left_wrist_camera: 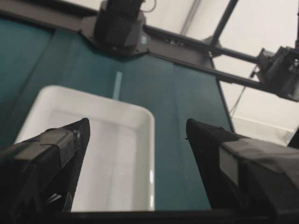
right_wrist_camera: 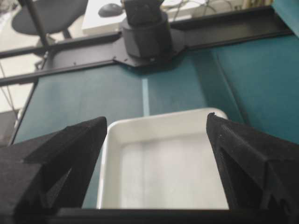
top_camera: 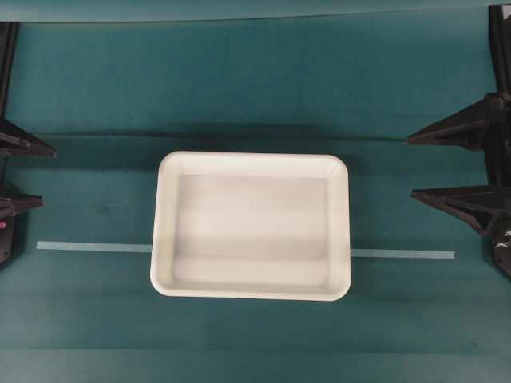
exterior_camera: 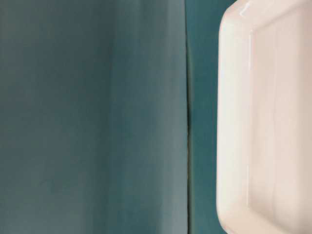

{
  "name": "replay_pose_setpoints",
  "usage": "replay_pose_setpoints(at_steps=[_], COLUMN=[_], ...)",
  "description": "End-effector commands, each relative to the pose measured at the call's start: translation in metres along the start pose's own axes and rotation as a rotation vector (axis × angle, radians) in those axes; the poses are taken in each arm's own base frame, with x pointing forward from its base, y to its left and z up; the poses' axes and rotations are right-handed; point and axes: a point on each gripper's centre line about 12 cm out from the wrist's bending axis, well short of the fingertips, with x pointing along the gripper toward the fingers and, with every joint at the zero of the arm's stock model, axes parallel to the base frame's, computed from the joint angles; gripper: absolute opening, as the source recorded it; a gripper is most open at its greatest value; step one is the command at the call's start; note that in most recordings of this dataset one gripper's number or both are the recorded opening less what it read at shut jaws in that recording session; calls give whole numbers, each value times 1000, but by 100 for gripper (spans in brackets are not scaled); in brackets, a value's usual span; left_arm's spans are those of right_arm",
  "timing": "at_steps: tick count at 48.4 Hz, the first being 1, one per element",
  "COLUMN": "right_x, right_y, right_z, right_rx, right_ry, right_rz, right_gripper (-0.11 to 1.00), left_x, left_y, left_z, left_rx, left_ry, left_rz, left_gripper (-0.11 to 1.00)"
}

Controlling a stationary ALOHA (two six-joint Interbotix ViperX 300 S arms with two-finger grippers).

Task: Lift the white case with both hands.

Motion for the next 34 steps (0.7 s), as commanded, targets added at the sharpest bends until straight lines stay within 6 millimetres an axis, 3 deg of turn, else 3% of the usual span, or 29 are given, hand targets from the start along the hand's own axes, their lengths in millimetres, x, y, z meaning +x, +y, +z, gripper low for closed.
replay_pose_setpoints(at_steps=[1, 34], right_x=[1, -12], right_y=[1, 3], right_z=[6, 19], right_rx=[-8, -9], right_ry=[-15, -85], right_rz=[4, 14], right_gripper=[90, 90], left_x=[2, -6], left_y=[-3, -5], left_z=[9, 19], left_rx=[25, 86], left_ry=[-18, -64], left_rz=[-6, -15], left_gripper=[89, 89])
